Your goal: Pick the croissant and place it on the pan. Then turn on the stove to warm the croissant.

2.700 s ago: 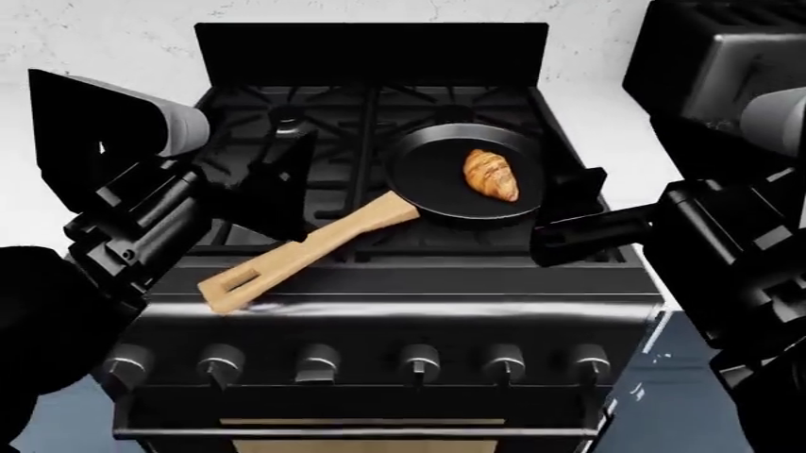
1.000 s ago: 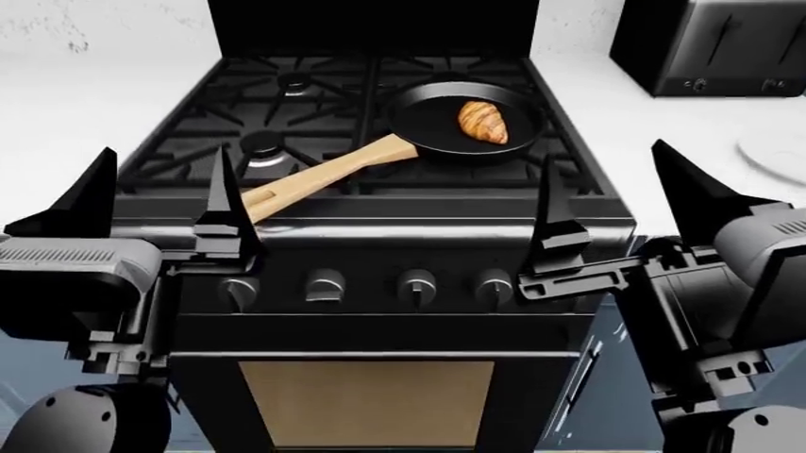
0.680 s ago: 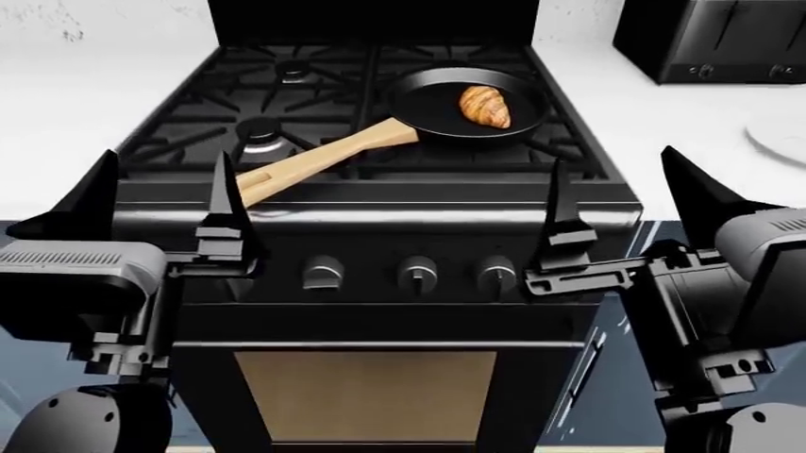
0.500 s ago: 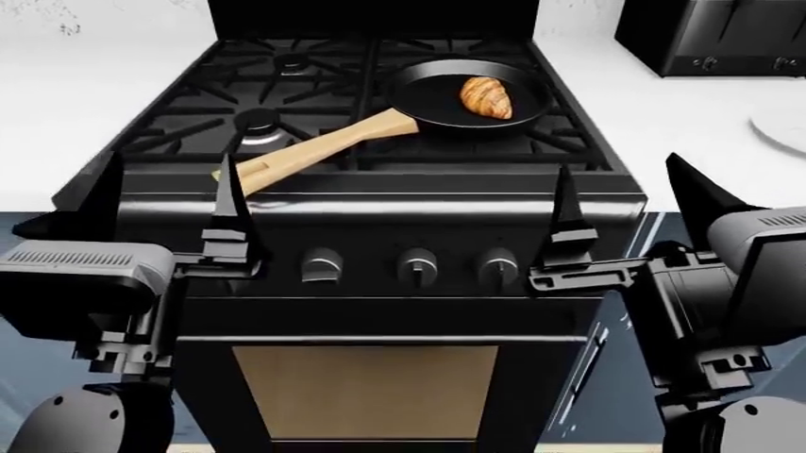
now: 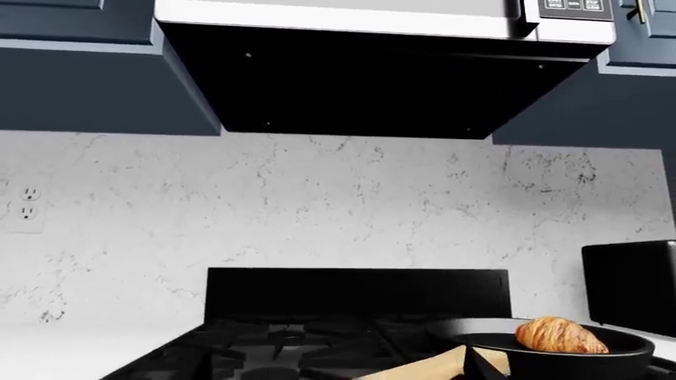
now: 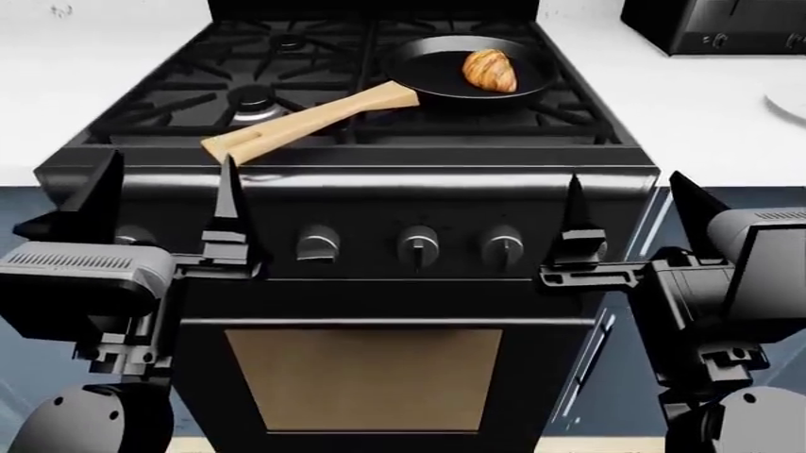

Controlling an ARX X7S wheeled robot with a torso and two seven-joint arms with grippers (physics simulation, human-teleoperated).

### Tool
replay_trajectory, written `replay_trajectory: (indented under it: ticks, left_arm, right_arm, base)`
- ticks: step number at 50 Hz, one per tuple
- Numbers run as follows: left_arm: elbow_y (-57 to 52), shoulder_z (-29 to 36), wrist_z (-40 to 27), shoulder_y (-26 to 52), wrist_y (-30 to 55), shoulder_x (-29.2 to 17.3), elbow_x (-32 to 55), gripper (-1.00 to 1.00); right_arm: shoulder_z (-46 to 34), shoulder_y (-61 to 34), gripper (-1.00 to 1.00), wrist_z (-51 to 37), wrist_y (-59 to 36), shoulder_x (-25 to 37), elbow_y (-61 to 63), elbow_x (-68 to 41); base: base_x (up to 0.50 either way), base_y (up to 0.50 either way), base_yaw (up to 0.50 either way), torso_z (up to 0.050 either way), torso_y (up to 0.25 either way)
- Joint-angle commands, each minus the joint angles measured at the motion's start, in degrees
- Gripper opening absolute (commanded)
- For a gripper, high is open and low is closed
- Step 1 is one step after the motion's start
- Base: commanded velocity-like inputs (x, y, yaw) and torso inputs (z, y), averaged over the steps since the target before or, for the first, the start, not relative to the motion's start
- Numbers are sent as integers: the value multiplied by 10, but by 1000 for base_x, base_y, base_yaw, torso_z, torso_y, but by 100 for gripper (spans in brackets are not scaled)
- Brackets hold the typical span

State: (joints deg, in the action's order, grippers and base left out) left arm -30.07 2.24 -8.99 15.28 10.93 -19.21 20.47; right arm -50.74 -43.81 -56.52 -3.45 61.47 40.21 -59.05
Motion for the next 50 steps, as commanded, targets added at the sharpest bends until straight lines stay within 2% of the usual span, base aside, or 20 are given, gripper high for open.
replay_trajectory:
  ticks: [1,50]
  left_arm:
    - [8,2,1,2,-9,-2,-4,100]
    - [31,12,-1,3,-27,-6,-4,100]
  right_arm:
    - [2,4,100,0,1,2,-7,-15]
    - [5,8,100,-12,-11,3,-16,-35]
  base:
    - [0,0,0,-50,0]
    - [0,0,0,-50,0]
